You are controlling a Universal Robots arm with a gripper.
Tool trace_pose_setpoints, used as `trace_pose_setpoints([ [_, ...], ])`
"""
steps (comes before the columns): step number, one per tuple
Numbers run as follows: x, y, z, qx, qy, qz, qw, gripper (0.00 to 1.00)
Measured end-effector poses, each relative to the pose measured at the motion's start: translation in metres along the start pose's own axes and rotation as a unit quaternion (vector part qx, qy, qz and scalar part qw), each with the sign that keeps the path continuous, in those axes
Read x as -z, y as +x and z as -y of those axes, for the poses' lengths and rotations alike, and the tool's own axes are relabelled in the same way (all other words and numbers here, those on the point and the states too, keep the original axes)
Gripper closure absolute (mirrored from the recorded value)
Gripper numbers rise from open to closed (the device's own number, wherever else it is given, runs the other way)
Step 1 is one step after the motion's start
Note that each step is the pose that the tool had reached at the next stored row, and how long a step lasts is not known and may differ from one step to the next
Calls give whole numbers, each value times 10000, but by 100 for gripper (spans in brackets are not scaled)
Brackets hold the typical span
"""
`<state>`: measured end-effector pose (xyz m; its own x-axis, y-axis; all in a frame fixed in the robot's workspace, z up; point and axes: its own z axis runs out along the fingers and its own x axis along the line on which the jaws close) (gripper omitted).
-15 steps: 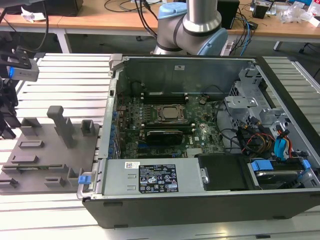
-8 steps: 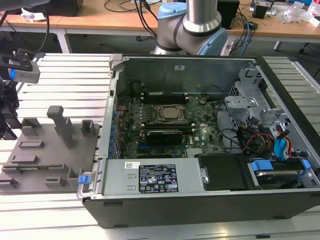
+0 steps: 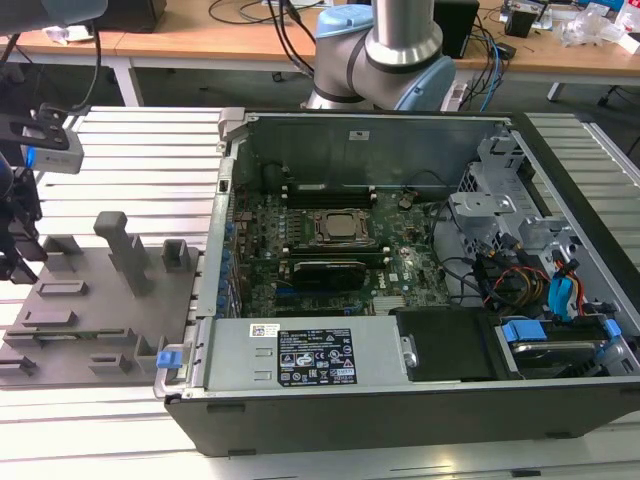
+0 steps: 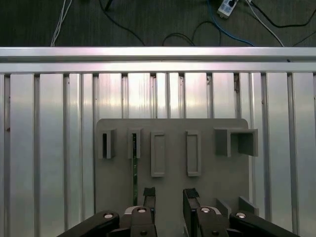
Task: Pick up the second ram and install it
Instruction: 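Pick up the second ram and move it above second insertion slot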
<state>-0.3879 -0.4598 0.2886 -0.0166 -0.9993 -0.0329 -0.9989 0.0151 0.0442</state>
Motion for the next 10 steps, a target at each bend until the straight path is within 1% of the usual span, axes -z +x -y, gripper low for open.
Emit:
trace_pose_setpoints([
  [7, -55, 2, 3, 0, 0, 0, 10000, 64],
  [8, -87, 3, 4, 0, 0, 0, 10000, 64],
  [10, -107, 4, 5, 0, 0, 0, 10000, 64],
])
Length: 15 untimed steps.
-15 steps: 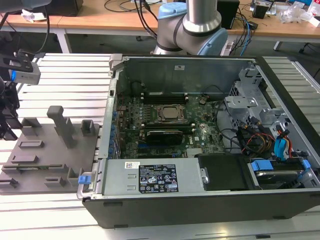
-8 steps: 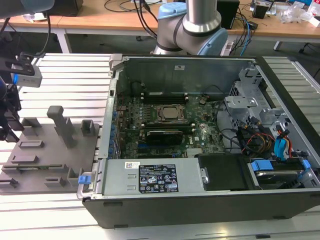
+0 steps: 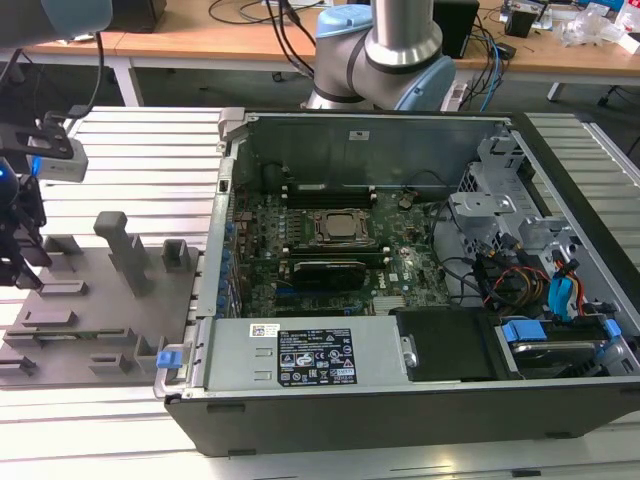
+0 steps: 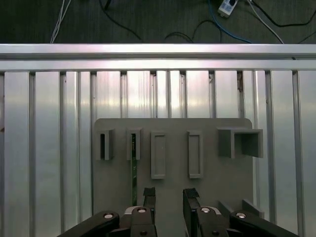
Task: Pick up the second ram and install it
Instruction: 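Pick up the second ram and move it above second insertion slot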
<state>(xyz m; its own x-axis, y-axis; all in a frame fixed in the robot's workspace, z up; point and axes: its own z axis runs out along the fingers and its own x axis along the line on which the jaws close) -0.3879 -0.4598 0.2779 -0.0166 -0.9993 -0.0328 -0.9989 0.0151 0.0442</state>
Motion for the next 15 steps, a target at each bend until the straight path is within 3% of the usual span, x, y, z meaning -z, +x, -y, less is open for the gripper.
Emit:
trace_pose_setpoints([
  [4, -35, 25, 2, 0, 1, 1, 10000, 64],
  [12, -74, 309, 9, 0, 0, 0, 10000, 64],
  [15, -87, 348, 34, 0, 1, 1, 10000, 64],
])
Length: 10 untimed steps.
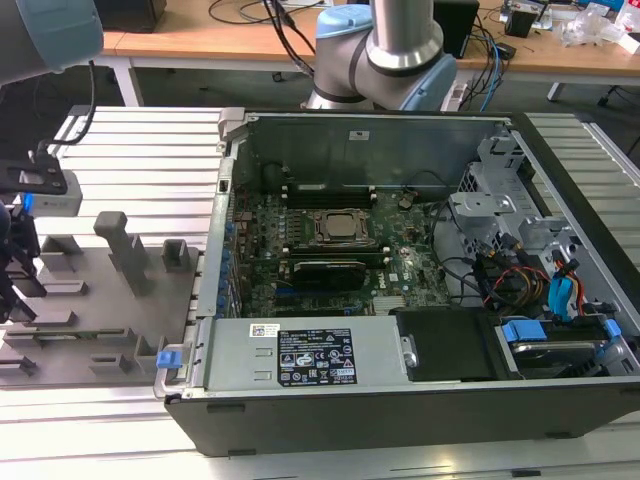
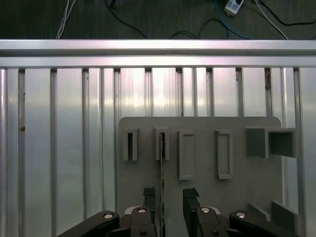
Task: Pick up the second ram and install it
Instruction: 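Pick up the second ram and move it above second insertion slot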
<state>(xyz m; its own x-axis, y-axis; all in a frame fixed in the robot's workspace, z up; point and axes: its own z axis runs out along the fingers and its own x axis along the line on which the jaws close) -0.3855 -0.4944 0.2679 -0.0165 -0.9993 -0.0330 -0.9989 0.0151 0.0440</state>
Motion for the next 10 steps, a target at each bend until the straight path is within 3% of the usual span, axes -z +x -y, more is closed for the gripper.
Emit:
trace_pose_setpoints([
  [7, -22, 36, 69, 0, -1, -1, 10000, 64],
  [10, -60, 111, 73, -1, 0, 0, 10000, 64],
])
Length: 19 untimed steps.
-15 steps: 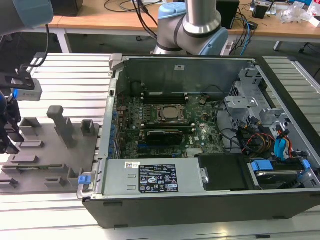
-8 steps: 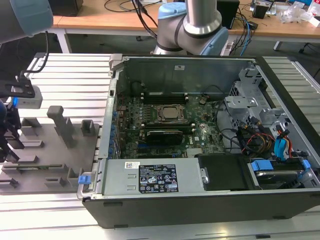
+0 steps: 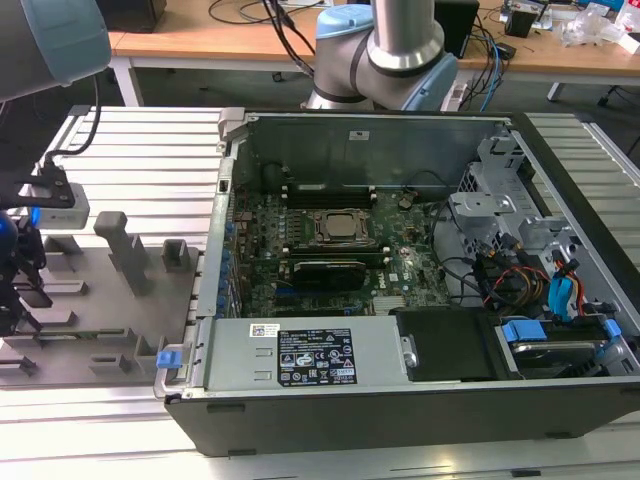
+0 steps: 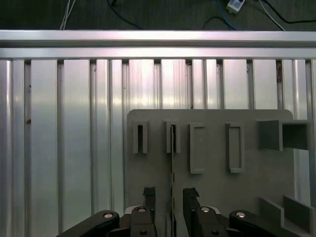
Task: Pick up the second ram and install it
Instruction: 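Pick up the second ram and move it above second insertion slot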
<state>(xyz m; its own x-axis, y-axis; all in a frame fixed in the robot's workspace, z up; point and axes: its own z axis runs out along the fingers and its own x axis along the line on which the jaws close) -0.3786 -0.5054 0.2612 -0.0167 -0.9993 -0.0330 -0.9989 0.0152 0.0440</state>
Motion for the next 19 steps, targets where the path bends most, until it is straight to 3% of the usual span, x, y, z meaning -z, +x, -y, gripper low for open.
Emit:
trace_pose_setpoints([
  [9, -73, 52, 5, 0, -1, -1, 10000, 64],
  [15, -181, 44, 106, 1, -2, -3, 10000, 64],
  [19, -294, 8, 121, 1, -1, -3, 10000, 64],
])
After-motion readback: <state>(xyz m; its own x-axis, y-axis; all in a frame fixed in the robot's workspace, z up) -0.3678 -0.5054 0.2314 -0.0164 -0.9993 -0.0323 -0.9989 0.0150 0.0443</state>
